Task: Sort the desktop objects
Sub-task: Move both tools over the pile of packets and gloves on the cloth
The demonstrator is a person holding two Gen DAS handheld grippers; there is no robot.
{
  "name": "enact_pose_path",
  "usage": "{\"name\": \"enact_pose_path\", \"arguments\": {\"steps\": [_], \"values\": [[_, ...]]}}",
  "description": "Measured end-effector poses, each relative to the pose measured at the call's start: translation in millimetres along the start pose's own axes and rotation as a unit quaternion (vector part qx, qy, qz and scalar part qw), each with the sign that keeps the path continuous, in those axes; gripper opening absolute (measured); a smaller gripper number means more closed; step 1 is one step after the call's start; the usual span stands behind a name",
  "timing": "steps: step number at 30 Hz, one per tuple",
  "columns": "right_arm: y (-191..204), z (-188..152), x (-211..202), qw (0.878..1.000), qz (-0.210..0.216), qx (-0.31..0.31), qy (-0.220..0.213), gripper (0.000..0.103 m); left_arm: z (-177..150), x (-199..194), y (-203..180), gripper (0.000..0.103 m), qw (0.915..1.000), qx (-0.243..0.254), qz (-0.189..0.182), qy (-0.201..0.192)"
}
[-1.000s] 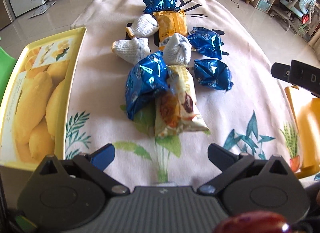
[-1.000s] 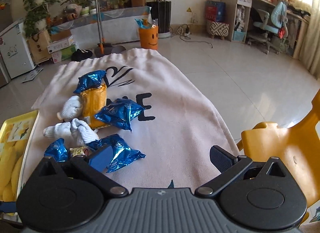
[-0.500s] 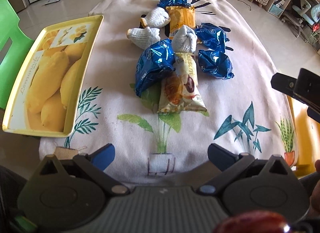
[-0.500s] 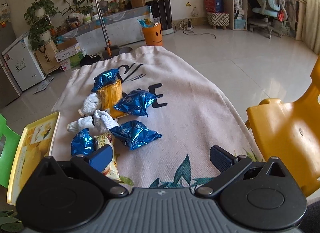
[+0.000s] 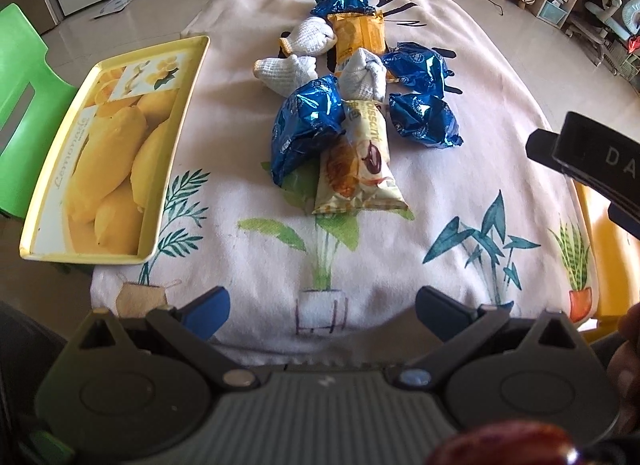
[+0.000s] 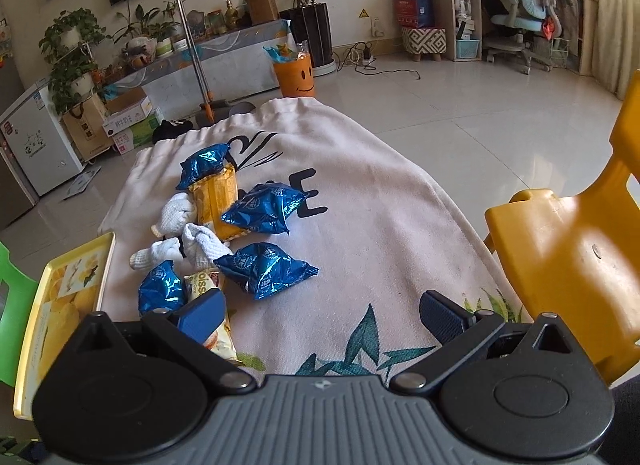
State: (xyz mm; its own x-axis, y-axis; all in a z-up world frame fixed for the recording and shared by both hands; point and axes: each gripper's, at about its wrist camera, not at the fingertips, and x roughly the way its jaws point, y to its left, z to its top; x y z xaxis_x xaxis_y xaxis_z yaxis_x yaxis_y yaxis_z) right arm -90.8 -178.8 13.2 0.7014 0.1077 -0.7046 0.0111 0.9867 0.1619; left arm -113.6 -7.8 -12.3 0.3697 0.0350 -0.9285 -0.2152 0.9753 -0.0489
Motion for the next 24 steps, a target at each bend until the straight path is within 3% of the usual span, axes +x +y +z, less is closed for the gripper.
{"name": "enact_pose_path", "arguments": {"steps": [11, 21, 24], "values": [[4, -1, 5, 0.999, 0.029, -0.008, 0.02, 0.103, 0, -6, 8, 0.102, 0.9998, -0.016, 0.011, -0.002], [4, 1, 15, 0.999, 0.015, 0.002, 0.039, 0.102, 7, -7, 22, 0.102, 0.9996, -0.025, -0.006, -0.011], [7, 1, 18, 0.999, 0.013, -0.011, 0.046, 0.097, 15, -5, 25, 0.102, 0.9994, -0.023, -0.011, -0.022]]}}
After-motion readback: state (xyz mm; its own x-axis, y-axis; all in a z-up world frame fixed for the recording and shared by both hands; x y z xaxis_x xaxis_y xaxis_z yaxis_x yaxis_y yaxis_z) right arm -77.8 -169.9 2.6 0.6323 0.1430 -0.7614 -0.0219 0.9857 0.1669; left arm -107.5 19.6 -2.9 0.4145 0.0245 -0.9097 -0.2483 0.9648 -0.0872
